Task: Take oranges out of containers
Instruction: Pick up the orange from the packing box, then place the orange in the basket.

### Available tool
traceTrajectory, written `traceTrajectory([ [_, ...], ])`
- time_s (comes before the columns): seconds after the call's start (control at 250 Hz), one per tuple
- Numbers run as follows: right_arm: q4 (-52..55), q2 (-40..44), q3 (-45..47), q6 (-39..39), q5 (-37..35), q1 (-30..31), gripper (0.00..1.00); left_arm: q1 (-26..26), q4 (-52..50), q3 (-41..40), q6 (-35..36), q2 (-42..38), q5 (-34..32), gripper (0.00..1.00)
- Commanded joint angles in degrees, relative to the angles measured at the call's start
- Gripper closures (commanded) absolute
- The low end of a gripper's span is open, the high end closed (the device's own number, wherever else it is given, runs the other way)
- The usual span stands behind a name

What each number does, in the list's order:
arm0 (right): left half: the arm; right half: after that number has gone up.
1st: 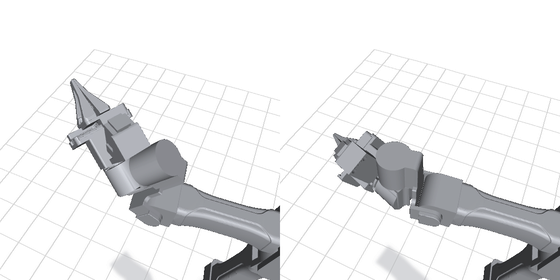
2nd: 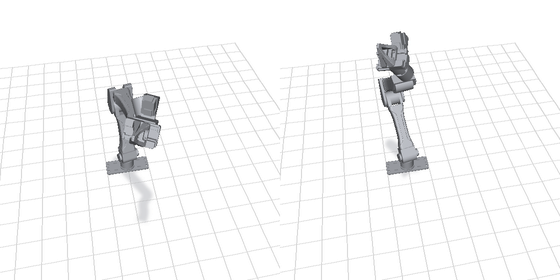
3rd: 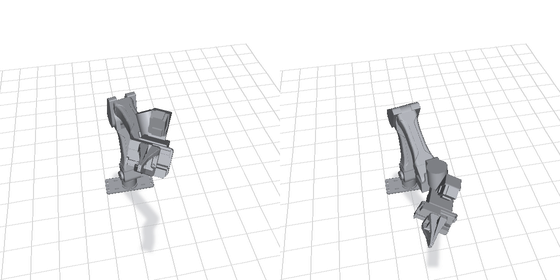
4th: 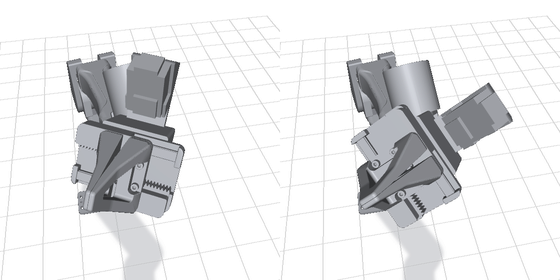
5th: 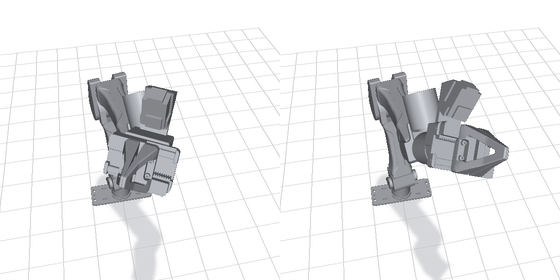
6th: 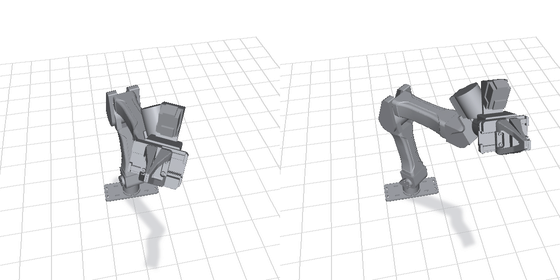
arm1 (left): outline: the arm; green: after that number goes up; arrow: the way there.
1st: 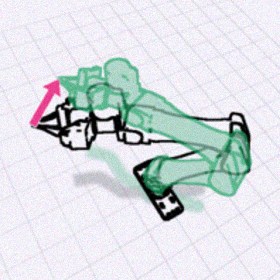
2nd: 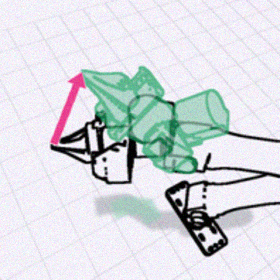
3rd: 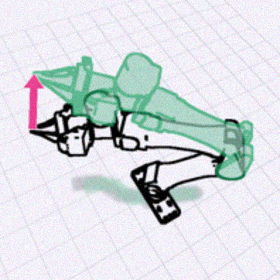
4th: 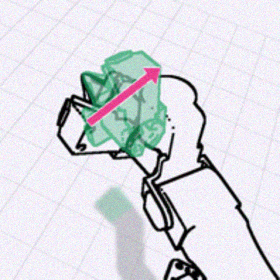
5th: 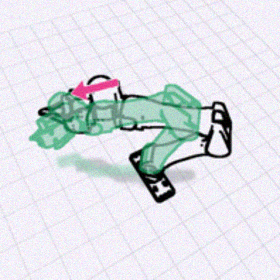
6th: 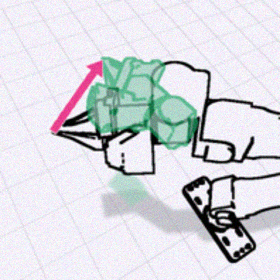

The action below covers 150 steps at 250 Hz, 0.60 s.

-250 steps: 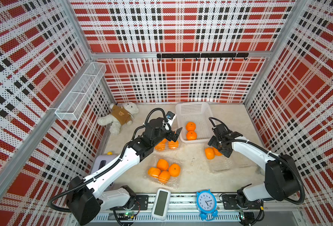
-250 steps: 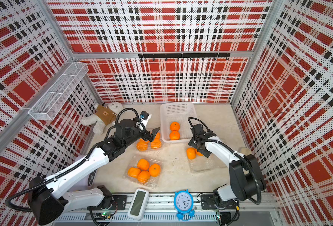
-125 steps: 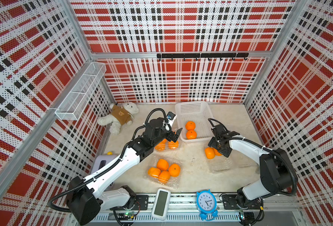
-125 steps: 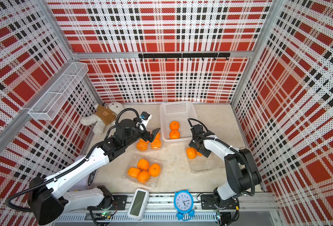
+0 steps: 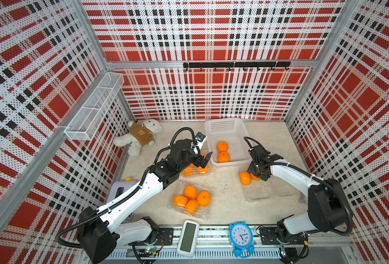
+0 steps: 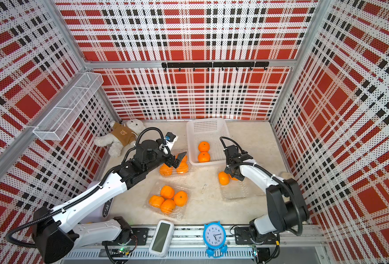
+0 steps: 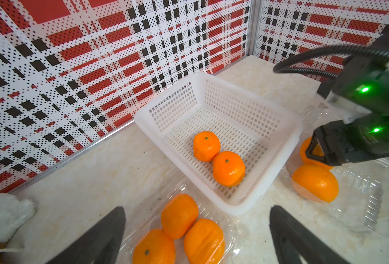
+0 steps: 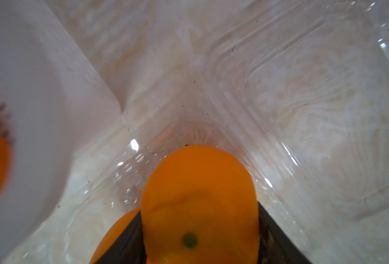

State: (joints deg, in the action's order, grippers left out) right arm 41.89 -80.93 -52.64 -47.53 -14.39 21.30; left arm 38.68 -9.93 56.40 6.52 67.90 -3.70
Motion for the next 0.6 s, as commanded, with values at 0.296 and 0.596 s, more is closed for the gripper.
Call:
traceTrajectory([
  [0.296, 10.1, 10.5, -23.8, 18.8, 7.5, 0.2, 0.55, -5.1, -0.5, -1.0, -9.9, -3.1, -1.1, 0.00],
  [0.596, 20.1, -16.2, -50.6, 26.3, 11.6, 0.3, 0.53, -9.2, -3.2, -3.8, -13.2, -8.6, 0.7, 0.00],
])
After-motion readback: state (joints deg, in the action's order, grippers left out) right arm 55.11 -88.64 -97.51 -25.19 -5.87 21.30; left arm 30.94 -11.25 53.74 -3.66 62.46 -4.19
